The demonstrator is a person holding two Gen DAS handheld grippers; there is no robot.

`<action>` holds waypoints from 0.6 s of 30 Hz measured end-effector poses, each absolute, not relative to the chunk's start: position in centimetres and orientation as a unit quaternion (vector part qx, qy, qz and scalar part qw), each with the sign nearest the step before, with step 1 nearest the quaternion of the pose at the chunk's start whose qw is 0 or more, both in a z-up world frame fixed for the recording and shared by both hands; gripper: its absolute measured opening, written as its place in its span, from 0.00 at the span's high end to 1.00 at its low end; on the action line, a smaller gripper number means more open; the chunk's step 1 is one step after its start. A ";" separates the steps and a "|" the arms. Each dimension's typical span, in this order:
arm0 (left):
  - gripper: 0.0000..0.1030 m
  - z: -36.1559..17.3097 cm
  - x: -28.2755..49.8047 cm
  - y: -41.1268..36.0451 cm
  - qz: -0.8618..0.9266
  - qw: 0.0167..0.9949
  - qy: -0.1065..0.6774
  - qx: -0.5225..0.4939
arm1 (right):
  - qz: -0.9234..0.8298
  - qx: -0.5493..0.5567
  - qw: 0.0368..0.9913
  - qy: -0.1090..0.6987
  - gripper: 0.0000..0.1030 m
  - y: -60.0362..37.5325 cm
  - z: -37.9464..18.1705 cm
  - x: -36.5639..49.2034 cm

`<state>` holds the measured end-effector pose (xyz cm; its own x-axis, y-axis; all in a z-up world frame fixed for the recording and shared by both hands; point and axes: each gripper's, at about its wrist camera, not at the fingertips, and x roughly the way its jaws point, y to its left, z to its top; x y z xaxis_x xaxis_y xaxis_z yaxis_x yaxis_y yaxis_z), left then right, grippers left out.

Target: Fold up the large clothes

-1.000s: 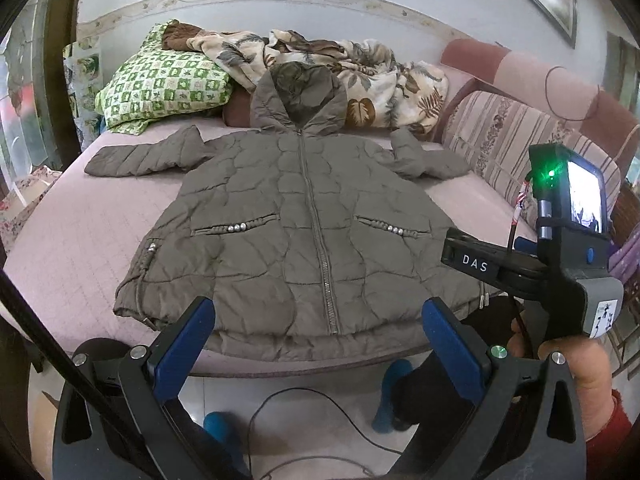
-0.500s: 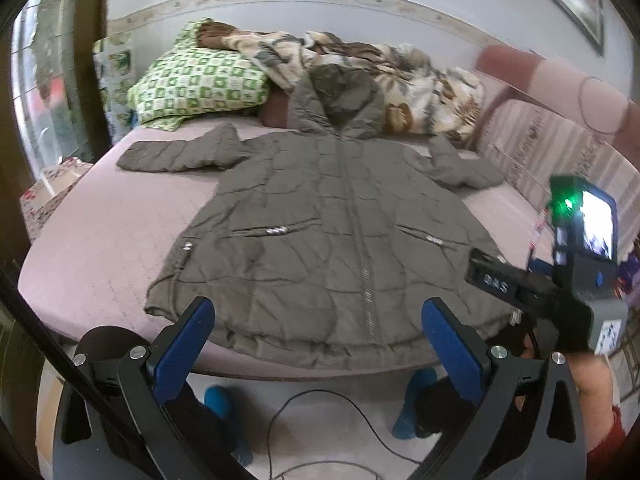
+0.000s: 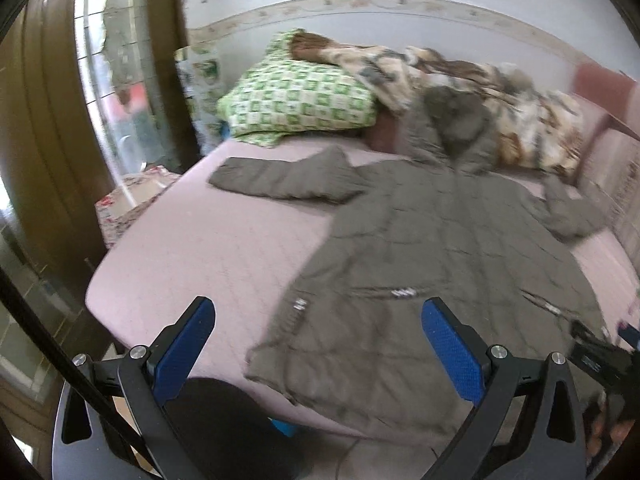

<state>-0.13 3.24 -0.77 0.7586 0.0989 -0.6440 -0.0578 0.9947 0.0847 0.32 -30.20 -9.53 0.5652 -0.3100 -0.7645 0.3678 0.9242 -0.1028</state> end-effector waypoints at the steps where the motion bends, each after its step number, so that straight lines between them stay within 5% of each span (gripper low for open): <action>1: 0.00 -0.8 0.4 3.7 0.050 0.936 0.347 0.027 | -0.191 0.031 0.884 0.426 0.04 -30.2 -9.6 0.6; 18: 0.00 -9.2 10.6 9.3 0.036 0.888 0.457 -0.048 | -0.169 0.005 0.878 0.448 0.04 -29.8 -10.6 3.5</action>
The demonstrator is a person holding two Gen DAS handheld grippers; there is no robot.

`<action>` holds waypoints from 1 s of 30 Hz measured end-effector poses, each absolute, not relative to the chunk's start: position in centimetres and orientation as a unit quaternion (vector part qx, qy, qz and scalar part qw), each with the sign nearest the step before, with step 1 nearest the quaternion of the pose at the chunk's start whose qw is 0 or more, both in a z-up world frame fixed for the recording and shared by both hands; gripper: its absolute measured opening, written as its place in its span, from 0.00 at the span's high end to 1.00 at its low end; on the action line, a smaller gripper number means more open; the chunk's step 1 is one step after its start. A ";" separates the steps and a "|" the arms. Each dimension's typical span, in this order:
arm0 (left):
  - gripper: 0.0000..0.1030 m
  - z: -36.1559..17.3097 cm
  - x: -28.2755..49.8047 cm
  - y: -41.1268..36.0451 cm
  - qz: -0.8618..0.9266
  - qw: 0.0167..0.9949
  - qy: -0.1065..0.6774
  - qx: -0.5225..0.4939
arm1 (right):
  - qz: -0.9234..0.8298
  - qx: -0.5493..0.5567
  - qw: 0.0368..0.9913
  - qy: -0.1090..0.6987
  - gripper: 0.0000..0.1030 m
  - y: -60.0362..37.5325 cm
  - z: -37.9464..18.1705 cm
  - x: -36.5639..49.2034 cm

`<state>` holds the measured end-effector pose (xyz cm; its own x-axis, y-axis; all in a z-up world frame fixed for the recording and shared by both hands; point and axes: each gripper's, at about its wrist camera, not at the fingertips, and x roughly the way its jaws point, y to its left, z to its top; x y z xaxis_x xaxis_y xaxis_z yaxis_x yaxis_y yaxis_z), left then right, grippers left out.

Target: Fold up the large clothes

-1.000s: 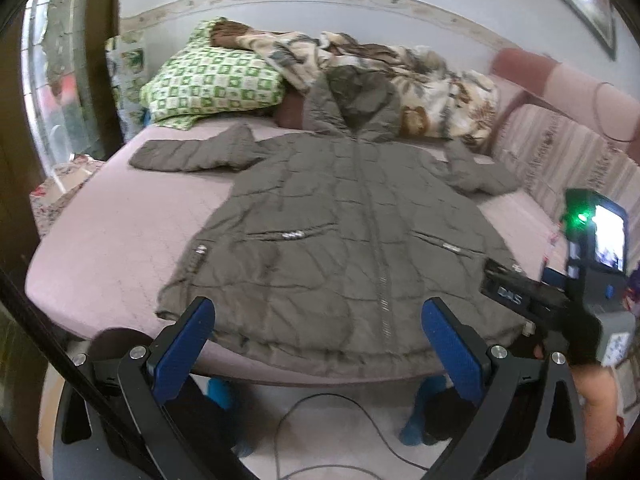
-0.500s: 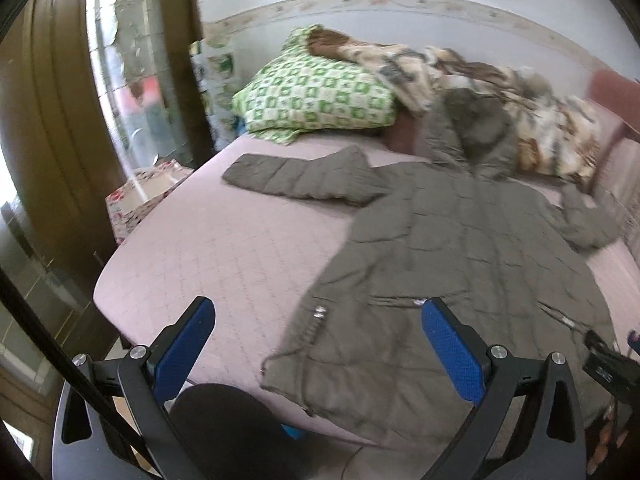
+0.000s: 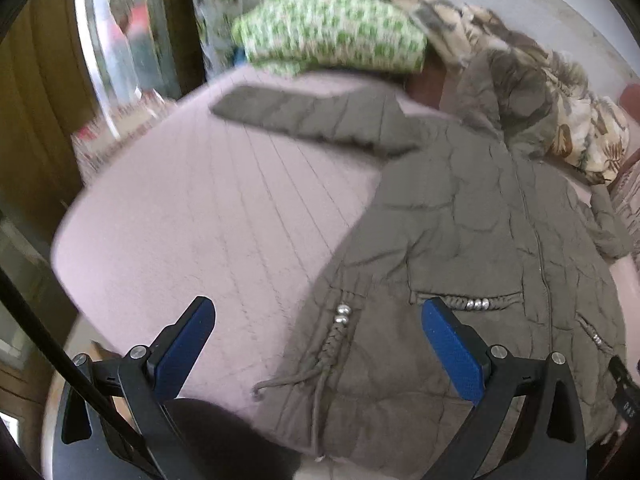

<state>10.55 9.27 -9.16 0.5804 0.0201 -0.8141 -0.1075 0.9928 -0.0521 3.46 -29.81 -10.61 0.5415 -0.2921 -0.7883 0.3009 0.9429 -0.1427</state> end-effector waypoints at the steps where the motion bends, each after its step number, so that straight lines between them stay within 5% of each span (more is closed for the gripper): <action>1: 0.00 -10.0 11.1 9.5 0.027 0.883 0.465 -0.058 | -0.170 0.006 0.877 0.450 0.04 -29.8 -10.7 3.3; 5: 0.08 -13.3 13.5 10.1 -0.036 0.856 0.505 -0.106 | -0.174 0.007 0.873 0.456 0.04 -29.9 -11.1 2.9; 7: 0.43 -15.2 14.3 10.0 -0.058 0.828 0.543 -0.128 | -0.176 0.007 0.871 0.458 0.04 -30.0 -11.2 2.7; 10: 0.64 -15.7 13.6 9.2 -0.041 0.831 0.545 -0.102 | -0.179 0.008 0.871 0.458 0.04 -30.0 -11.1 2.5; 13: 0.74 -15.2 11.9 8.7 -0.043 0.835 0.540 -0.095 | -0.182 0.005 0.871 0.456 0.04 -29.9 -11.0 2.4; 26: 0.74 -11.1 8.5 9.7 0.010 0.860 0.508 -0.052 | -0.136 -0.005 0.883 0.450 0.04 -27.4 -10.8 3.1; 30: 0.49 -8.5 8.9 10.9 0.038 0.876 0.478 -0.046 | -0.114 0.000 0.899 0.423 0.04 -26.7 -9.7 2.8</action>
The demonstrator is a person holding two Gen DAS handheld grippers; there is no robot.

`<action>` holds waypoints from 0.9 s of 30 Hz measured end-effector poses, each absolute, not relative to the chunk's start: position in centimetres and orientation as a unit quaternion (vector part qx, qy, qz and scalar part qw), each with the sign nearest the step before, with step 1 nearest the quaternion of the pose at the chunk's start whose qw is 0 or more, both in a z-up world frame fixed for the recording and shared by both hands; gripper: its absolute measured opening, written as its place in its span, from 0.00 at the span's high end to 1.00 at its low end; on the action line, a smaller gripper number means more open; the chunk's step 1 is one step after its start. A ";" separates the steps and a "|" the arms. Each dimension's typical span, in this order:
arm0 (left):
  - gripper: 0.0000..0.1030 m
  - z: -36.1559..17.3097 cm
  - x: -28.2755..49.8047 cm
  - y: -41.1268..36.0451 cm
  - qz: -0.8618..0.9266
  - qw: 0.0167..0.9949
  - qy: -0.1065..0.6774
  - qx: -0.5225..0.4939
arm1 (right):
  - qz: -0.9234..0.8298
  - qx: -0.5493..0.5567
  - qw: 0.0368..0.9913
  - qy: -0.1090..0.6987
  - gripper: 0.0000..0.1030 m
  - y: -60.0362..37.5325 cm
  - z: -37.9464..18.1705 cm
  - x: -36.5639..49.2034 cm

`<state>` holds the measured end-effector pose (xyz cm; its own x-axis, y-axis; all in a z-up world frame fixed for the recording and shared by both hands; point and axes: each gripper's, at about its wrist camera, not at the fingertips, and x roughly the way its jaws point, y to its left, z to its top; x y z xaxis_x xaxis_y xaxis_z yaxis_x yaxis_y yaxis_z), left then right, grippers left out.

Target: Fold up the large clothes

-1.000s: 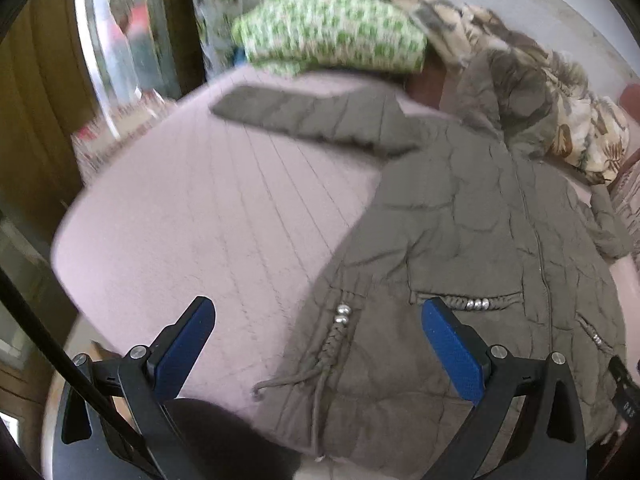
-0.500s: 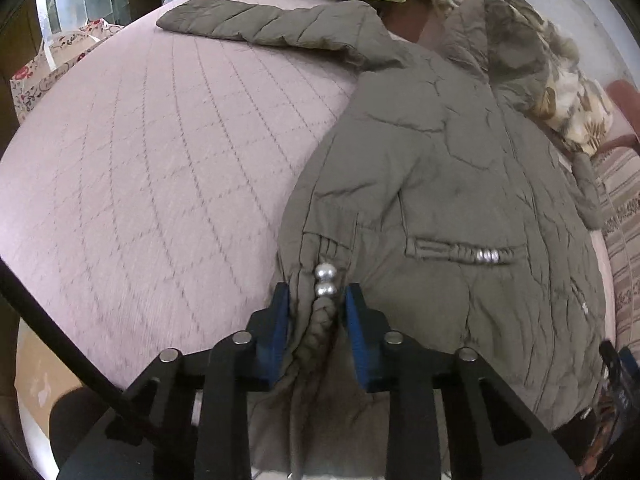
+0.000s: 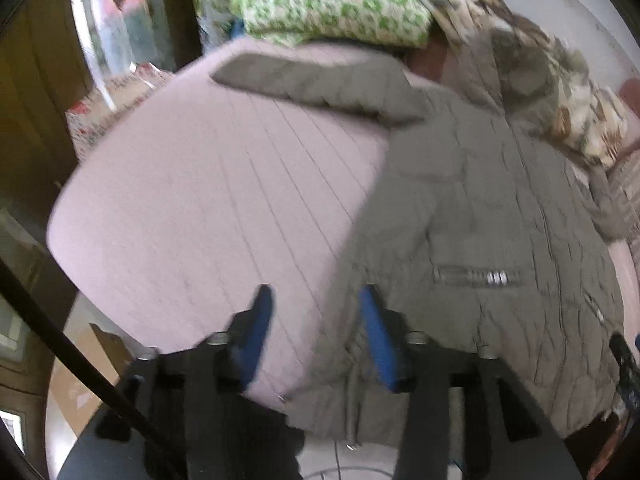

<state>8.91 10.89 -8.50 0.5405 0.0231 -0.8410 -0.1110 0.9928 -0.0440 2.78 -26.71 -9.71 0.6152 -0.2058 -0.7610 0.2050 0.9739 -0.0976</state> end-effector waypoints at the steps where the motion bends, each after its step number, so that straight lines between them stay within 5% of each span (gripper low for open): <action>1: 0.47 -7.8 9.3 11.4 0.045 0.880 0.470 -0.051 | -0.109 0.002 0.901 0.420 0.04 -26.6 -9.5 2.8; 16: 0.40 -4.9 19.9 18.6 0.088 0.885 0.454 -0.049 | -0.044 0.001 0.906 0.422 0.09 -24.9 -8.9 6.5; 20: 0.38 -6.2 24.7 21.3 0.093 0.877 0.462 -0.095 | -0.037 -0.027 0.902 0.429 0.20 -24.2 -10.1 8.3; 22: 0.38 -7.2 26.9 22.6 0.099 0.872 0.465 -0.112 | -0.026 -0.028 0.898 0.439 0.34 -24.2 -10.8 9.3; 27: 0.38 -10.2 32.9 25.2 0.099 0.855 0.484 -0.156 | -0.018 -0.019 0.893 0.449 0.39 -24.6 -12.1 11.7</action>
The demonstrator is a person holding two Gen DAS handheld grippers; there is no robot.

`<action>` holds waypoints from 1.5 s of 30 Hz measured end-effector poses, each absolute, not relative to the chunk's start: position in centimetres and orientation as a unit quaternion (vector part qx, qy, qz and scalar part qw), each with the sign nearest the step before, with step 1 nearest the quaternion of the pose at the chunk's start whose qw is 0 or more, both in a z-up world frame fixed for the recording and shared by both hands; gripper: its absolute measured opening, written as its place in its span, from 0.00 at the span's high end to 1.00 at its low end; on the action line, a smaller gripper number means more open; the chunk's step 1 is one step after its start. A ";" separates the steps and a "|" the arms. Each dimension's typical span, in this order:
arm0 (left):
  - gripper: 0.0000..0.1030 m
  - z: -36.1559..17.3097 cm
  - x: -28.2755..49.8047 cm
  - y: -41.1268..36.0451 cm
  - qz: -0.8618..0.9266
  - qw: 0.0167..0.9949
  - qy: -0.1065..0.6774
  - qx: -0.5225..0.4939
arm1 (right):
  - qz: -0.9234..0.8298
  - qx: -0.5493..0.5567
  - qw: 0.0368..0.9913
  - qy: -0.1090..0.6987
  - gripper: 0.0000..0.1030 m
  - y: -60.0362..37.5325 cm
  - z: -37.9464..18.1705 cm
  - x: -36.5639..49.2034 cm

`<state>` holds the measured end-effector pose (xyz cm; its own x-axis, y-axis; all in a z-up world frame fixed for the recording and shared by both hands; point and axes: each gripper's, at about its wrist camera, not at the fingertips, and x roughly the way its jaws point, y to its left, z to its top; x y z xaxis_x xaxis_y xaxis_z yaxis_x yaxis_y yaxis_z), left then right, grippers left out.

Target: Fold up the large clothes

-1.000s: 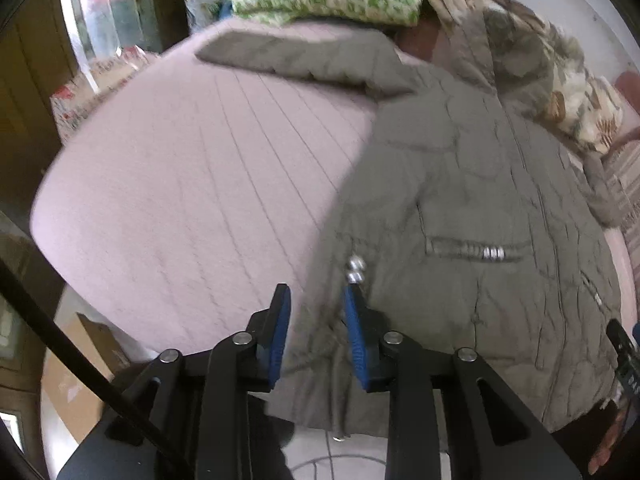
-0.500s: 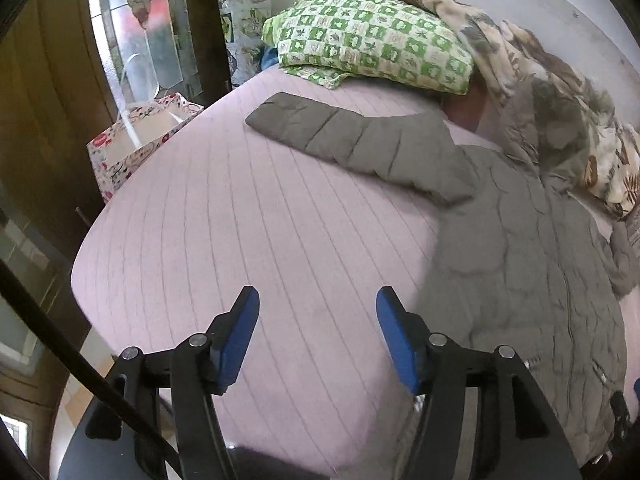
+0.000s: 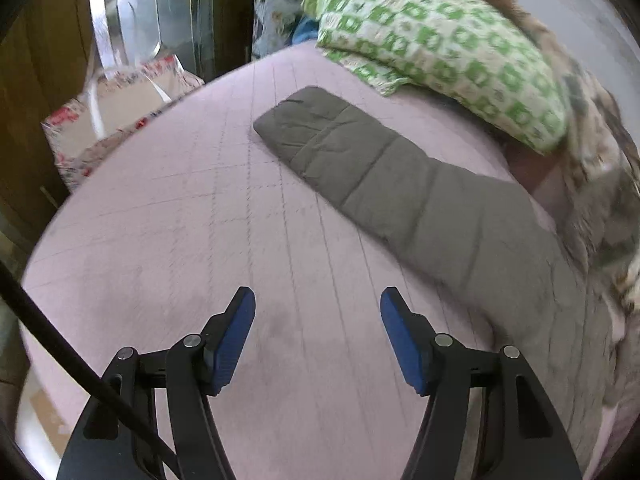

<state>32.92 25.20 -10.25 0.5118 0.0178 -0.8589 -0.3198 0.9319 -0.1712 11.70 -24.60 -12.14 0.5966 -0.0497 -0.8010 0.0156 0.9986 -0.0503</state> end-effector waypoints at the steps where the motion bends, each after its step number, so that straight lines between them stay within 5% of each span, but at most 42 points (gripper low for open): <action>1: 0.38 -11.1 34.6 26.0 0.100 0.850 0.489 -0.169 | -0.022 -0.016 0.894 0.447 0.39 -24.7 -12.3 12.2; 14: 0.37 -16.8 46.4 30.3 0.081 0.811 0.468 -0.342 | -0.071 0.038 0.877 0.473 0.36 -28.7 -14.7 15.4; 18: 0.21 -17.2 48.3 29.8 0.070 0.811 0.464 -0.348 | -0.076 0.037 0.875 0.477 0.33 -29.2 -15.2 15.3; 21: 0.21 -17.4 49.3 28.4 0.085 0.819 0.473 -0.315 | -0.081 0.032 0.876 0.475 0.33 -29.4 -15.2 15.6; 23: 0.51 -17.0 50.1 27.0 0.101 0.824 0.489 -0.268 | -0.085 0.032 0.876 0.475 0.33 -29.6 -15.4 15.9; 24: 0.79 -17.0 50.1 26.7 0.099 0.822 0.496 -0.260 | -0.087 0.032 0.875 0.474 0.32 -29.7 -15.5 16.1; 25: 0.84 -16.7 50.1 26.2 0.087 0.819 0.503 -0.264 | -0.087 0.031 0.875 0.474 0.32 -29.7 -15.7 16.4; 39: 0.93 -1.4 41.7 8.8 -0.065 0.890 0.418 -0.168 | -0.056 0.066 0.912 0.402 0.33 -33.2 -13.1 17.6; 45: 0.96 1.2 36.4 -3.3 -0.177 0.885 0.414 -0.116 | -0.086 0.172 0.908 0.372 0.32 -38.7 -12.7 17.6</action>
